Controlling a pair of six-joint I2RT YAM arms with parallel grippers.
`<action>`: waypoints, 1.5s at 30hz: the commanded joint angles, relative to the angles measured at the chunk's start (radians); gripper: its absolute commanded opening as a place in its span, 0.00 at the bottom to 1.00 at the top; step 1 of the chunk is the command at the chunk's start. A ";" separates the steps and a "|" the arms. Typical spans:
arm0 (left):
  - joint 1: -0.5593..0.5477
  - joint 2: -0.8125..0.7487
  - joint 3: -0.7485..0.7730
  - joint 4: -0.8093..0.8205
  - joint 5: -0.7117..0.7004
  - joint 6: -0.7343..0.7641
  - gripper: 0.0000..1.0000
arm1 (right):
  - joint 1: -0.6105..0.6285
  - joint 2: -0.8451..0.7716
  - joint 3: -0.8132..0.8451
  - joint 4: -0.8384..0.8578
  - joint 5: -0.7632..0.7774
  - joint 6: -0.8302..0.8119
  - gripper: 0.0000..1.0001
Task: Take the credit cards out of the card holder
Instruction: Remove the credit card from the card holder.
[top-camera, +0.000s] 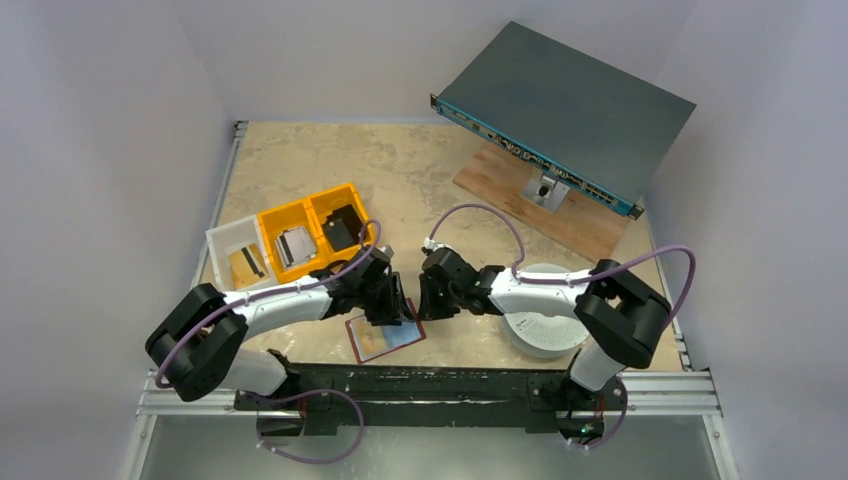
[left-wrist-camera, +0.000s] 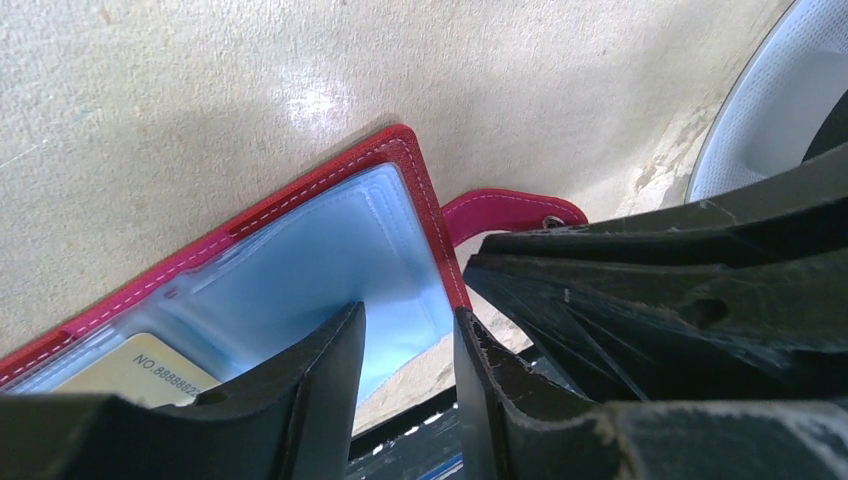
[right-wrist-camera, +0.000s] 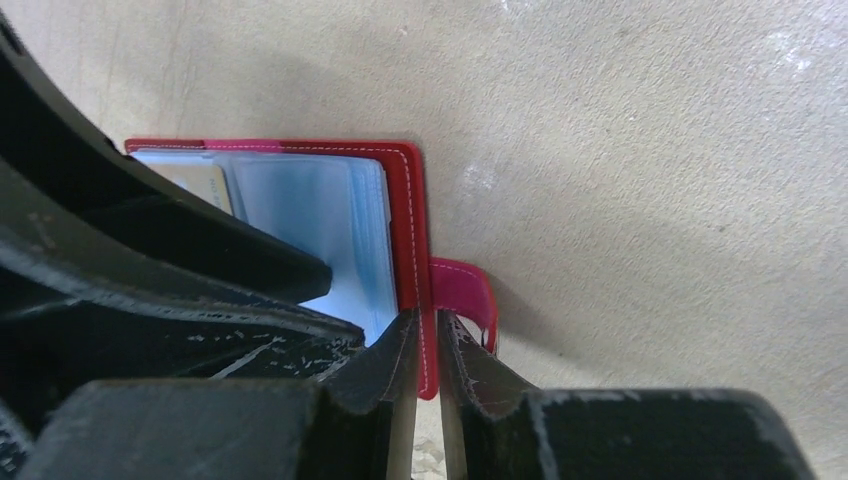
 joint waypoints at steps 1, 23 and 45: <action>-0.006 -0.030 0.020 0.002 -0.016 0.015 0.38 | 0.005 -0.065 0.009 -0.020 0.016 0.007 0.13; 0.146 -0.448 -0.007 -0.479 -0.197 0.022 0.34 | 0.102 -0.070 0.171 -0.053 -0.005 -0.008 0.30; 0.169 -0.385 -0.148 -0.346 -0.152 -0.011 0.09 | 0.150 0.178 0.226 0.095 -0.147 0.023 0.29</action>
